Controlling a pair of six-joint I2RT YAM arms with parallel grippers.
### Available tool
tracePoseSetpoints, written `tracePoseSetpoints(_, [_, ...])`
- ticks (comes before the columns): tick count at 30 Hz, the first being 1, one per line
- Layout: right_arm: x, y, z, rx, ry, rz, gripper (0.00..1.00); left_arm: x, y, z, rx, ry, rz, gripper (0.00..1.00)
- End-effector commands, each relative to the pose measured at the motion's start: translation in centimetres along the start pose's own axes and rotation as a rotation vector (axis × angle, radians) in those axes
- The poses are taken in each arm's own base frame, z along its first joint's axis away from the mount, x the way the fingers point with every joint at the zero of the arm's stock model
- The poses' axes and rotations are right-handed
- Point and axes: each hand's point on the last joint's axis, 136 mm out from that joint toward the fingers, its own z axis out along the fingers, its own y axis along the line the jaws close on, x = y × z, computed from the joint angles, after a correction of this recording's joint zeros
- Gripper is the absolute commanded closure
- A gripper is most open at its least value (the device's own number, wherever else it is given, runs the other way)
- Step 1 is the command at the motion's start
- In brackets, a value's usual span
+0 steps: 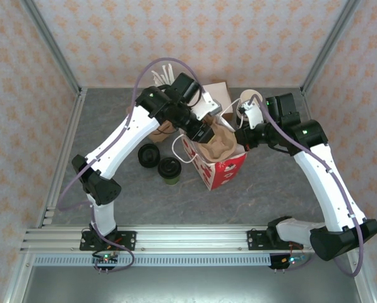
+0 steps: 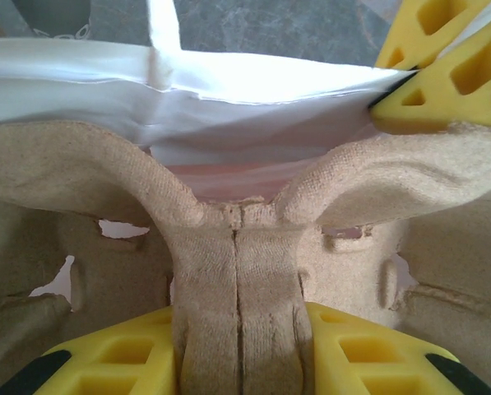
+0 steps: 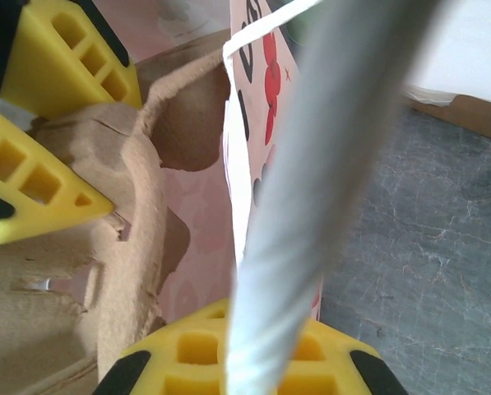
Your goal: Pack the takeout coffee
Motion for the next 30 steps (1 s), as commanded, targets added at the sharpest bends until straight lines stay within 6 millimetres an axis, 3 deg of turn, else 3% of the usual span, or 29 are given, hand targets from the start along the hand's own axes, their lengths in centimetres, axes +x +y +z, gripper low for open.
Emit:
tracePoseSetpoints(1, [-0.3, 1.0, -0.9, -0.026, -0.019, 0.007, 0.94, 0.2, 1.5, 0.7, -0.104, 0.029, 0.033, 0.66])
tracePoseSetpoints(4, [-0.3, 0.8, -1.0, -0.014, -0.016, 0.023, 0.95, 0.5, 2.2, 1.5, -0.165, 0.046, 0.066, 0.66])
tracePoseSetpoints(10, [-1.1, 0.9, -2.3, 0.01, -0.095, 0.064, 0.96, 0.4, 1.6, 2.9, -0.203, 0.052, 0.145, 0.65])
tracePoseSetpoints(16, [-1.1, 0.7, -2.1, 0.011, -0.119, 0.155, 0.96, 0.1, 1.6, 4.1, -0.251, 0.012, 0.187, 0.65])
tracePoseSetpoints(21, [-0.2, 0.8, -1.5, -0.006, -0.101, 0.198, 0.96, -0.3, 1.7, 4.1, -0.284, -0.041, 0.198, 0.65])
tracePoseSetpoints(30, [-0.2, -0.2, -1.9, 0.059, -0.146, 0.233, 0.96, 1.0, 1.4, 4.5, -0.265, -0.038, 0.259, 0.65])
